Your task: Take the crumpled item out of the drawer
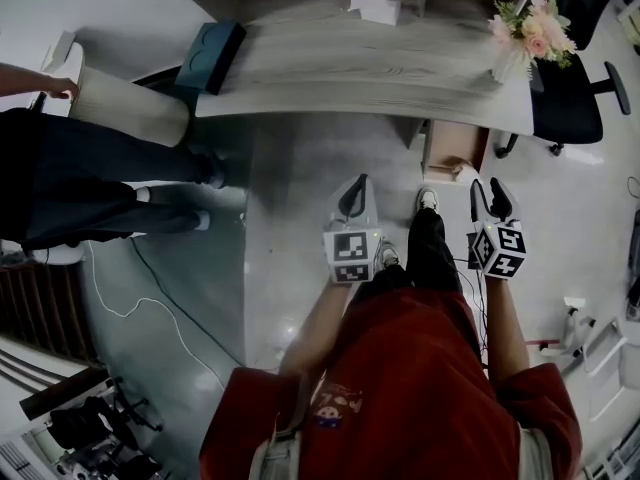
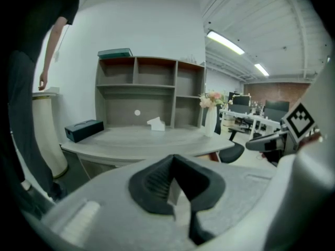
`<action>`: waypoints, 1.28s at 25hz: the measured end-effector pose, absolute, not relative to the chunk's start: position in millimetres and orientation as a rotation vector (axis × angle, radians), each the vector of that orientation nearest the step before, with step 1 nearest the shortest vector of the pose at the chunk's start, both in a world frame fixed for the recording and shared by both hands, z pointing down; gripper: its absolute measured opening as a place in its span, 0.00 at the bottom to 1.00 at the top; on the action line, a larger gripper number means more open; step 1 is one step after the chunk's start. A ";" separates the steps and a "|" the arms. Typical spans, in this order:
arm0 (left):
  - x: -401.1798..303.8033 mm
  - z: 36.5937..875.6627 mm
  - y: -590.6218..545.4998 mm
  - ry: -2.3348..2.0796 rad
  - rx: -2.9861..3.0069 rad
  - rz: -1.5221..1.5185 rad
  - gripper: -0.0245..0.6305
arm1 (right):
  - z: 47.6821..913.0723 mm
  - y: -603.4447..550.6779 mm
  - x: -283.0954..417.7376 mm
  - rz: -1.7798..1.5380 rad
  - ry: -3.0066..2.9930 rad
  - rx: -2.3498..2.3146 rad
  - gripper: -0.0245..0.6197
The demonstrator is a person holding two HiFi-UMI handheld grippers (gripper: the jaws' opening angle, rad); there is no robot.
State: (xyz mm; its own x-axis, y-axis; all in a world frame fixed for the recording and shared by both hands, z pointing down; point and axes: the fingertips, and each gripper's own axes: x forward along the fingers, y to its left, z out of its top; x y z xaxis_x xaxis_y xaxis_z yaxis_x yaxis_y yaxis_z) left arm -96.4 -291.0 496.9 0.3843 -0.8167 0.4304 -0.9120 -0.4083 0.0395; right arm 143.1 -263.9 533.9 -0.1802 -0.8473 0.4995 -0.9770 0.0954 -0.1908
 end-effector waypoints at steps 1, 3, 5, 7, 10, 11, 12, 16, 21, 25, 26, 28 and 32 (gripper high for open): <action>-91.4 501.5 -294.7 -1.512 2.376 0.515 0.04 | 541.2 -266.8 146.0 0.727 -2.103 1.810 0.27; -82.3 510.9 -301.7 -1.486 2.375 0.533 0.04 | 556.1 -271.8 151.6 0.760 -2.081 1.800 0.28; -74.9 522.7 -309.4 -1.471 2.368 0.548 0.04 | 572.0 -278.2 157.0 0.786 -2.061 1.792 0.28; -66.5 535.9 -317.3 -1.460 2.360 0.563 0.04 | 590.2 -284.5 162.4 0.810 -2.044 1.775 0.29; -52.2 556.8 -325.0 -1.431 2.351 0.592 0.04 | 618.9 -289.1 169.9 0.851 -2.017 1.738 0.30; -48.1 563.7 -327.0 -1.420 2.347 0.603 0.04 | 628.4 -289.9 171.8 0.867 -2.007 1.725 0.30; -44.5 570.6 -328.7 -1.409 2.341 0.613 0.04 | 637.9 -290.4 173.6 0.884 -1.995 1.714 0.30; -30.1 597.4 -335.6 -1.374 2.322 0.654 0.04 | 675.2 -294.8 182.5 0.941 -1.954 1.674 0.33; -15.6 627.6 -344.1 -1.342 2.303 0.702 0.04 | 719.9 -301.2 186.6 1.008 -1.913 1.609 0.39; -5.9 650.5 -347.7 -1.323 2.284 0.733 0.04 | 748.0 -307.4 187.8 1.025 -1.881 1.572 0.42; -3.6 656.3 -347.7 -1.315 2.279 0.745 0.04 | 754.7 -308.3 188.4 1.030 -1.870 1.565 0.42; 0.7 666.9 -348.1 -1.301 2.267 0.762 0.04 | 769.4 -311.0 190.3 1.039 -1.839 1.555 0.45; 4.3 684.4 -349.8 -1.278 2.240 0.781 0.04 | 800.7 -320.5 192.7 1.064 -1.762 1.554 0.51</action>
State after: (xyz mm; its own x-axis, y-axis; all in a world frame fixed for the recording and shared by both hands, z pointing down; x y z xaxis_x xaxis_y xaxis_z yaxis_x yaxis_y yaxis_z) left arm 4.3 -349.8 684.4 0.4124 -0.6248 0.6630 -0.8750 -0.4741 0.0975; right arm 192.7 -320.5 800.7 -0.1758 -0.5398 0.8232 -0.9799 0.0161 -0.1988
